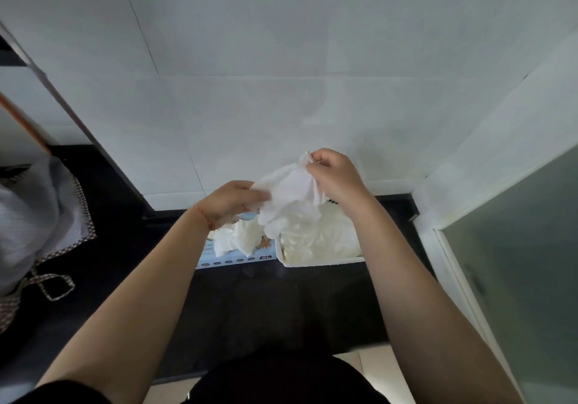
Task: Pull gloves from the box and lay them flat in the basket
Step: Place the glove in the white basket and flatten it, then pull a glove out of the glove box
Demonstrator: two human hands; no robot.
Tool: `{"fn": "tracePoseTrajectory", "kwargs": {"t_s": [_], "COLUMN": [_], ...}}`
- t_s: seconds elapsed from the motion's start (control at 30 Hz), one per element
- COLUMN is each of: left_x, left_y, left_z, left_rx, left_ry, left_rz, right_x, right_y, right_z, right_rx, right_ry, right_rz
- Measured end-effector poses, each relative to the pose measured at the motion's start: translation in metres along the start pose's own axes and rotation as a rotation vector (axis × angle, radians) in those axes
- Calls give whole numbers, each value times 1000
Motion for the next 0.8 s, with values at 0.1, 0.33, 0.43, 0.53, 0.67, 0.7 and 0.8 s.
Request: {"fn": "tracePoseTrajectory", "kwargs": {"t_s": [0.1,0.33,0.43,0.53,0.67,0.7,0.8], "left_x": [18,91,113,129,145,146,148], "left_y": [-2,-46,-69,-88,-102,-104,-112], "left_z": [1,-21,-22,-22,-27,-28,-27], "left_rx": [-57,640,736,827,955,1007,1159], "left_ry": [17,102,77,61,56,55,43], "left_rz": [12,105,117,136,187,207,287], "right_x": [6,9,13,20,30,31,36], "right_y": [4,21,34,48,69,72,80], "right_z": [34,138,161,181,203,206,216], "right_rx": [193,150,32,-40,-192,-231,-331], "right_ry": [-184,-474,-457,-440,-403,-387,-356], "right_rz": [-24,-58,-40,-36,-18,-15,-25]}}
Point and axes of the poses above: each hand's wrist, its own x-axis towards the middle knuckle, its own y-axis out of the back of the hand, z = x × y, the point moved 4 cm from there along x, towards the middle knuckle, and after that the axes turned 1 degree about -x, right-handed, at the moved point
